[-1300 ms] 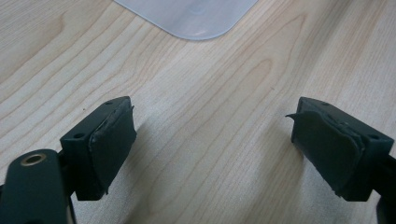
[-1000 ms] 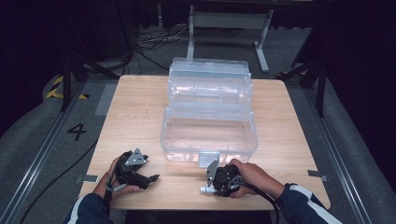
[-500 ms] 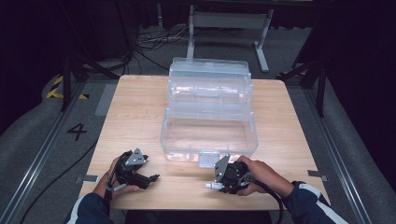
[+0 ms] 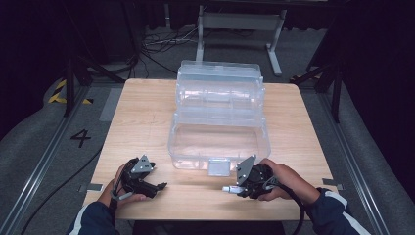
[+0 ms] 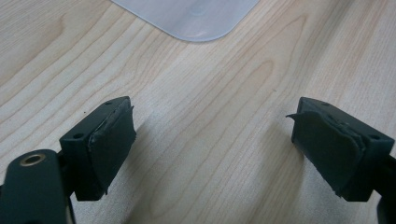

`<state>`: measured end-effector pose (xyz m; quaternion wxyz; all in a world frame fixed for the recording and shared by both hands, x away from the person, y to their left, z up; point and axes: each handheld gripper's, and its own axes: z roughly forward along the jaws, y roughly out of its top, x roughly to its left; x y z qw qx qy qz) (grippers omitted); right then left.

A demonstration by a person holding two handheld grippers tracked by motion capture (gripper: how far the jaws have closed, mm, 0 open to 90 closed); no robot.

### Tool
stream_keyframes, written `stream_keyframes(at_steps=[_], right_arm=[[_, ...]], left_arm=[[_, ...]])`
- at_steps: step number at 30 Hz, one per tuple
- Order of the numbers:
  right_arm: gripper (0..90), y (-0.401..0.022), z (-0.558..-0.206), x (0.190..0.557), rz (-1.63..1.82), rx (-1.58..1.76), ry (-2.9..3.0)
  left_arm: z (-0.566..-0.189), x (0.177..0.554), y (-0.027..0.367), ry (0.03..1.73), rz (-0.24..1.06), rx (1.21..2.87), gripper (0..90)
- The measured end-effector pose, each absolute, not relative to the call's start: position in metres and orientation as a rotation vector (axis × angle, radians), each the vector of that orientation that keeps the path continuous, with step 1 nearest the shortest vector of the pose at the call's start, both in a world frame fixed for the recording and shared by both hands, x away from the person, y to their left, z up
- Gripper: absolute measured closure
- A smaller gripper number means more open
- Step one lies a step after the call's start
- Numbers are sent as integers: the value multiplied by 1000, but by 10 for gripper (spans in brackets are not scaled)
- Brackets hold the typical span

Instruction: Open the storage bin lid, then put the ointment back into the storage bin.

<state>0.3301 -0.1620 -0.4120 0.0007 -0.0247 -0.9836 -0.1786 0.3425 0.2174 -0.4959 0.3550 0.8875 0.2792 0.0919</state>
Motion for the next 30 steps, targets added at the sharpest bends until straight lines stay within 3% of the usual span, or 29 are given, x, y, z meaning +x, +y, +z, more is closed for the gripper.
stream_keyframes(at_steps=[30], right_arm=[[705, -194, -377, 330, -689, -111, -3146]], left_arm=[[-496, 343, 217, 727, 235, 2291, 135]])
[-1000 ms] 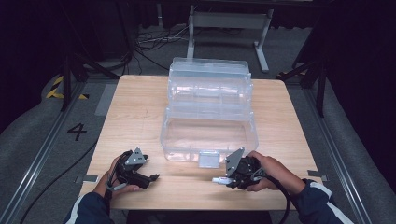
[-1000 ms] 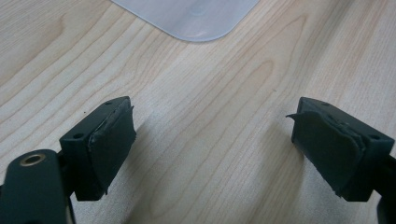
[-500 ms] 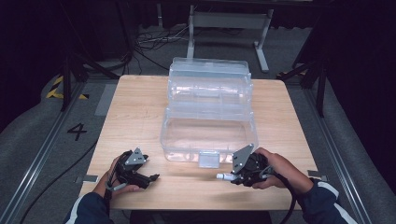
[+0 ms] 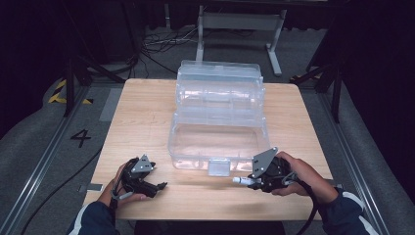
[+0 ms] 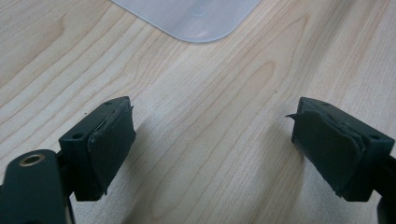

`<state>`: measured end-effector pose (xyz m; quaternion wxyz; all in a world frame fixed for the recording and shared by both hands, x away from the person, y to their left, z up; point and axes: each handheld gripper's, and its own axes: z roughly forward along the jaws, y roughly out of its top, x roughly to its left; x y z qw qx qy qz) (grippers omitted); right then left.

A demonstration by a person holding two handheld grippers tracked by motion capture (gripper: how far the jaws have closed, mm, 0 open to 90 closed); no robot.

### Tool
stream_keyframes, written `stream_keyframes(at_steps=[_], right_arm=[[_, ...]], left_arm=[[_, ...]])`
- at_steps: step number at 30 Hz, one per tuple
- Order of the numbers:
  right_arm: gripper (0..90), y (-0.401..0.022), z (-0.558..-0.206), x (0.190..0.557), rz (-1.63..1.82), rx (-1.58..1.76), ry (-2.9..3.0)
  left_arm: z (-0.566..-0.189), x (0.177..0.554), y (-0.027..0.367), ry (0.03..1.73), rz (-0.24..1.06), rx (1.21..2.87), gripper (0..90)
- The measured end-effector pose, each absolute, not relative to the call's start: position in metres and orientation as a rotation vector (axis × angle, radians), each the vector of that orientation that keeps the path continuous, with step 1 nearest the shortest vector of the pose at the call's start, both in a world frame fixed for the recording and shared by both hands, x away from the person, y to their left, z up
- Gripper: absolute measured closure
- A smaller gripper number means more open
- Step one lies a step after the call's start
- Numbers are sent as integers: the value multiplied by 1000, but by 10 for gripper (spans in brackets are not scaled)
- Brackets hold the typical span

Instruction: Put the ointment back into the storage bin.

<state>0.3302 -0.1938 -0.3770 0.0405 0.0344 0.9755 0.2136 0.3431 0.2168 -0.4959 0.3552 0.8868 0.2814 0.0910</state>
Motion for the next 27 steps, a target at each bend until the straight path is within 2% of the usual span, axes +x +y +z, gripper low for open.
stream_keyframes(at_steps=[27], right_arm=[[704, -193, -315, 344, 718, 64, 2862]], left_arm=[[-496, 342, 216, 741, 242, 2286, 135]])
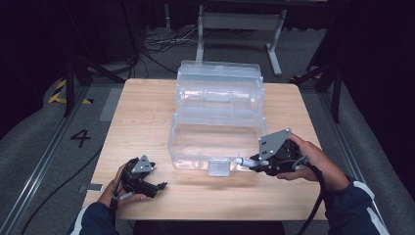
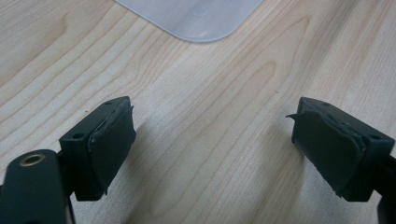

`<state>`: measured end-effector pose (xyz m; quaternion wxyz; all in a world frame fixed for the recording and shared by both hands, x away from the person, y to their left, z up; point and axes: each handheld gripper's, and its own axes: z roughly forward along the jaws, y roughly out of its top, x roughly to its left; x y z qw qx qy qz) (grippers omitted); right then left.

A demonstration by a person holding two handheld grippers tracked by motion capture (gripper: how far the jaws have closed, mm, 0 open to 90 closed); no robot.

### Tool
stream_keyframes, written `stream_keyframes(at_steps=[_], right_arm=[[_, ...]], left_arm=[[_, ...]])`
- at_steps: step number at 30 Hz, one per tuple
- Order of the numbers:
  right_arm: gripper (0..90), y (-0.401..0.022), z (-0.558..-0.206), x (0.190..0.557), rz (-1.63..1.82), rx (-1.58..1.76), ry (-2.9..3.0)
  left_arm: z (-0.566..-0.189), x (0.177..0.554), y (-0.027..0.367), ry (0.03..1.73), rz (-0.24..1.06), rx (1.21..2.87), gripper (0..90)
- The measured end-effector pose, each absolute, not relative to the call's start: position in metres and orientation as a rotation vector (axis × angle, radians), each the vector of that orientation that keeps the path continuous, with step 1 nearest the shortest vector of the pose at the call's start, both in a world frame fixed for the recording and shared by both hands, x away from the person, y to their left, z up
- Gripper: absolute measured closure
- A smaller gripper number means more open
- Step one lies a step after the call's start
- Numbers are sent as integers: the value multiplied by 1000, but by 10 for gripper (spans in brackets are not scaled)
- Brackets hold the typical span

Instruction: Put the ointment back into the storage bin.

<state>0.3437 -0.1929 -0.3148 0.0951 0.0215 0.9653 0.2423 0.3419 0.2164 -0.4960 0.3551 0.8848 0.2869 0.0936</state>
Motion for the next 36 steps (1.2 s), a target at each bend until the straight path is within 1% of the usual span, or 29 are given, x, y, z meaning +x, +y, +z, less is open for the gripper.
stream_keyframes(at_steps=[20, 27, 36], right_arm=[[704, -169, -290, 371, 598, 58, 2841], [704, -159, -292, 380, 565, 52, 2858], [704, -147, -305, 396, 502, 75, 2882]], left_arm=[[-496, 342, 216, 741, 241, 2286, 135], [-496, 342, 216, 741, 241, 2287, 135], [-496, 342, 216, 742, 241, 2286, 135]])
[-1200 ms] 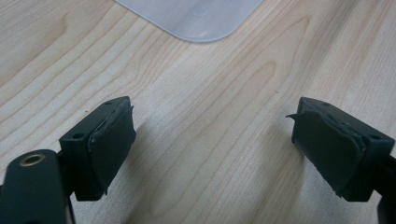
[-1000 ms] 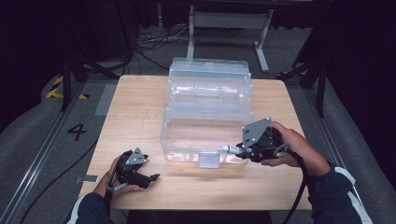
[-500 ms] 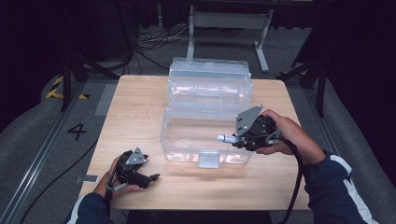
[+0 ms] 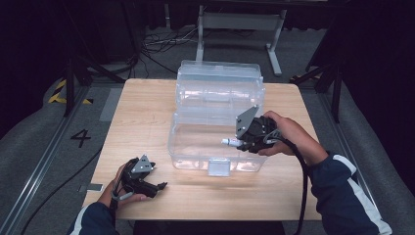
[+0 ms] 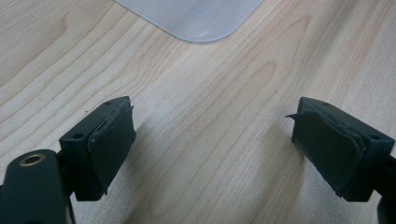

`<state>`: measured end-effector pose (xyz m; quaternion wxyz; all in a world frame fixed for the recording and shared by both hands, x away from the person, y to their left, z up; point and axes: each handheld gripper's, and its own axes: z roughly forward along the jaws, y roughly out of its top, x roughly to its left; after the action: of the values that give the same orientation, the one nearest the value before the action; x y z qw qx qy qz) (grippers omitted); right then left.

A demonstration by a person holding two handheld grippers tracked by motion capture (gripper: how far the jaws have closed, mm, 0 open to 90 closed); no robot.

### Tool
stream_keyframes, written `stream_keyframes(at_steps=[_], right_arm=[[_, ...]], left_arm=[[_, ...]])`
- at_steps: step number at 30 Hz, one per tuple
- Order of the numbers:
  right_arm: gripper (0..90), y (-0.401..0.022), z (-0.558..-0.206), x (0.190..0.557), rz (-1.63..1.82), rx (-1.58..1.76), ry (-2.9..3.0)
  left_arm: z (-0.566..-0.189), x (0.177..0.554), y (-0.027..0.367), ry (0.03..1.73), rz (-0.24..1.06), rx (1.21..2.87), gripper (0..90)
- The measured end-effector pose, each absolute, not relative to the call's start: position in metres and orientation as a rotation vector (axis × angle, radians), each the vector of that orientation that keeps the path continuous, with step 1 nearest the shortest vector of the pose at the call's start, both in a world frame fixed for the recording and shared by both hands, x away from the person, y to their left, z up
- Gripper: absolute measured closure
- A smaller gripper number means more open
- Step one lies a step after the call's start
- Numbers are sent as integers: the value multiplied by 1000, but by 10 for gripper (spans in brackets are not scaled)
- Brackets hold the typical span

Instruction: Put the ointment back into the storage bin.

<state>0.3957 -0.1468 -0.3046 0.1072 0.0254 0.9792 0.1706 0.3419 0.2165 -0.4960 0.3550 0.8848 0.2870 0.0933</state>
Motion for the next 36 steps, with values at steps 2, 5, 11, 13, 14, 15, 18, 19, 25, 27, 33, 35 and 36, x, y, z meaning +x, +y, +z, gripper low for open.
stream_keyframes(at_steps=[2, 5, 11, 13, 14, 15, 18, 19, 25, 27, 33, 35, 36], right_arm=[[704, -145, -308, 399, 491, 76, 2898], [704, -143, -314, 404, 467, 80, 2901], [704, -139, -326, 415, 428, 100, 2932], [704, -138, -330, 419, 422, 105, 2940], [704, -137, -332, 420, 415, 102, 2947], [704, -136, -335, 422, 411, 101, 2949], [704, -135, -343, 427, 383, 112, 2964], [704, -135, -346, 429, 374, 115, 2970], [704, -137, -360, 439, 335, 162, 2992], [704, -139, -364, 442, 324, 152, 2999], [704, -139, -376, 445, 285, 187, 3022], [704, -139, -381, 446, 270, 178, 3029], [704, -139, -383, 446, 266, 179, 3038]], left_arm=[[-496, 342, 216, 743, 241, 2287, 135], [-496, 342, 216, 742, 241, 2286, 135], [-496, 342, 216, 742, 241, 2286, 136], [-496, 342, 217, 743, 241, 2287, 136], [-496, 342, 216, 742, 241, 2286, 135], [-496, 342, 217, 743, 241, 2287, 135], [-496, 342, 217, 743, 241, 2287, 135], [-496, 342, 217, 743, 241, 2287, 135], [-496, 342, 217, 741, 241, 2286, 135], [-496, 342, 216, 742, 241, 2286, 135], [-496, 342, 217, 741, 240, 2287, 136], [-496, 342, 217, 741, 238, 2287, 138], [-496, 342, 217, 741, 239, 2287, 140]])
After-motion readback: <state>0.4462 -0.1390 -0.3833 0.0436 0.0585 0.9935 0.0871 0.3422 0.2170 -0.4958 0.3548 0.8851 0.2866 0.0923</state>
